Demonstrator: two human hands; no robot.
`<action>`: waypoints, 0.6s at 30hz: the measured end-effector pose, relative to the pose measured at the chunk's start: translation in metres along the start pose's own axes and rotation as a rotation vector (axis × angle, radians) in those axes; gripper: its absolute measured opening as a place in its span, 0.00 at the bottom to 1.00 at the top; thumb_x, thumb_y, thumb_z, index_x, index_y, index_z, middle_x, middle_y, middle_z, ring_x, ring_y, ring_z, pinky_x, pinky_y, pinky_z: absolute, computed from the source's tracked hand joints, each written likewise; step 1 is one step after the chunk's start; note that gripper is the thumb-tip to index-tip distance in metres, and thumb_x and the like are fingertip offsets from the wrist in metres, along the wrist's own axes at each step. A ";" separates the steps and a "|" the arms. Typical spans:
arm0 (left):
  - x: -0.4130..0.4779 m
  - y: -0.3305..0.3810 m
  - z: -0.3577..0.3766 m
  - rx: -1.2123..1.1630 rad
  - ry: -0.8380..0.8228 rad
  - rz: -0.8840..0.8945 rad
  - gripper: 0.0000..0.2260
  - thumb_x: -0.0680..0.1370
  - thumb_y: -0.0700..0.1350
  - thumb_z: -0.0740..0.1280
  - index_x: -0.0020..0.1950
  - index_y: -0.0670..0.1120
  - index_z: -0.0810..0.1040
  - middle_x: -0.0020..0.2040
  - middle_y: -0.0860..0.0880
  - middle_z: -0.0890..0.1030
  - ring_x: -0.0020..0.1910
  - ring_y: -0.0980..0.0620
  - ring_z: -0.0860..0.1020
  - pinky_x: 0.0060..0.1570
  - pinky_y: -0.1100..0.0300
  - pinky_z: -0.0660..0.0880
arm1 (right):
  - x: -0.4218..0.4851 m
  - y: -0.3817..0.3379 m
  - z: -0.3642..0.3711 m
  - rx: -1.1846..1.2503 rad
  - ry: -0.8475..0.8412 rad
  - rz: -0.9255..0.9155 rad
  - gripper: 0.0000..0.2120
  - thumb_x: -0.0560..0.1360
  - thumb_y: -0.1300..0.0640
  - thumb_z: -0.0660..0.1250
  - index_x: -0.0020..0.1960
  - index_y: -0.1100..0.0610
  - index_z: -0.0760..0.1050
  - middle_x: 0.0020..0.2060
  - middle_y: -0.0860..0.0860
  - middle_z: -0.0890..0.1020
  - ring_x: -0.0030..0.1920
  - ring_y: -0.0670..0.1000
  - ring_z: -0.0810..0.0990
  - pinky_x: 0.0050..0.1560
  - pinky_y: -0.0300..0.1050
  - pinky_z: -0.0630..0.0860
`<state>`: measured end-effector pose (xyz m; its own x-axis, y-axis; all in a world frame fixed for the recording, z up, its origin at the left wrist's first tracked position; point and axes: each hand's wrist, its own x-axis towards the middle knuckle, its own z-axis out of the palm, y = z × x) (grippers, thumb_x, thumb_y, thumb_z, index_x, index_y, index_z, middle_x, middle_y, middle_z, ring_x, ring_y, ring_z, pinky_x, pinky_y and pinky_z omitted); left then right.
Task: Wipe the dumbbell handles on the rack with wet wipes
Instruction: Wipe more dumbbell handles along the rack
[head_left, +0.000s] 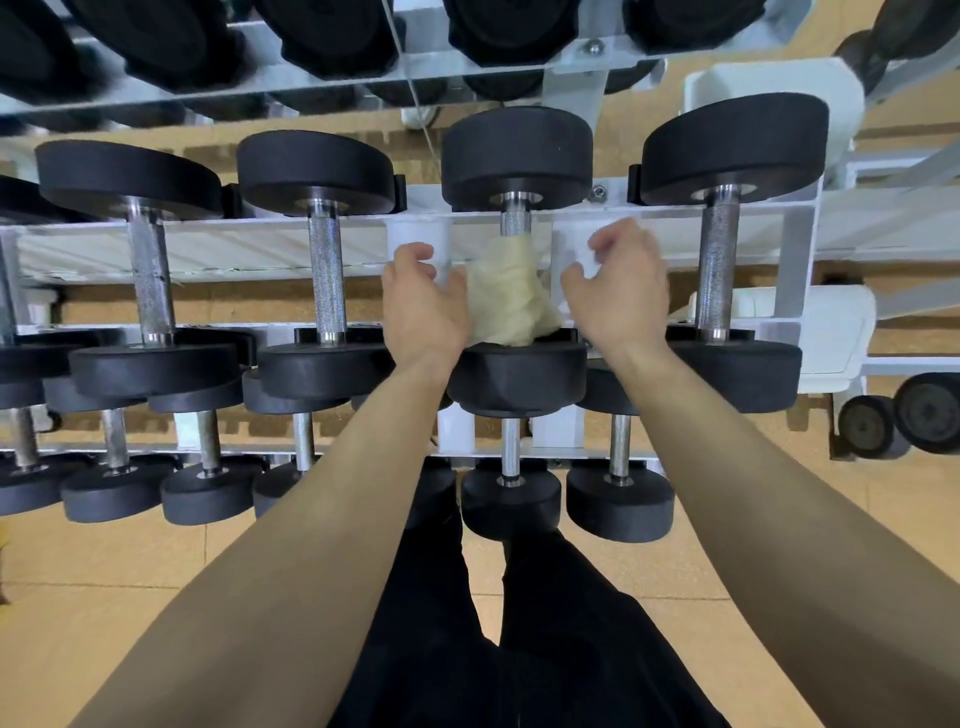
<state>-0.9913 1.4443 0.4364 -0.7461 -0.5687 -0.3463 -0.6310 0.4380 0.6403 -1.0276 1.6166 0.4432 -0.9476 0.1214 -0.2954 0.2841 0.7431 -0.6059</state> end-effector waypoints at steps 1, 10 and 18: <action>-0.002 0.001 -0.001 -0.023 0.052 0.003 0.14 0.81 0.49 0.66 0.66 0.49 0.72 0.60 0.50 0.76 0.57 0.50 0.76 0.56 0.56 0.73 | -0.004 -0.007 0.003 0.059 -0.119 0.051 0.06 0.77 0.52 0.67 0.48 0.55 0.74 0.45 0.50 0.78 0.46 0.52 0.76 0.45 0.44 0.71; -0.031 0.008 0.023 -0.263 0.111 -0.216 0.06 0.81 0.45 0.61 0.56 0.50 0.75 0.56 0.51 0.80 0.54 0.49 0.78 0.55 0.56 0.72 | 0.016 -0.038 0.052 0.530 -0.509 0.456 0.10 0.72 0.59 0.72 0.52 0.59 0.79 0.45 0.55 0.85 0.48 0.56 0.85 0.47 0.48 0.81; -0.032 0.007 0.032 -0.294 0.194 -0.182 0.07 0.82 0.50 0.59 0.54 0.50 0.73 0.55 0.51 0.79 0.52 0.49 0.77 0.54 0.53 0.72 | 0.037 -0.036 0.060 0.841 -0.621 0.488 0.13 0.73 0.54 0.77 0.53 0.60 0.81 0.42 0.53 0.88 0.44 0.54 0.88 0.48 0.51 0.84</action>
<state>-0.9787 1.4881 0.4306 -0.5557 -0.7520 -0.3545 -0.6408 0.1158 0.7589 -1.0647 1.5548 0.4102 -0.5414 -0.2434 -0.8048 0.8291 0.0045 -0.5591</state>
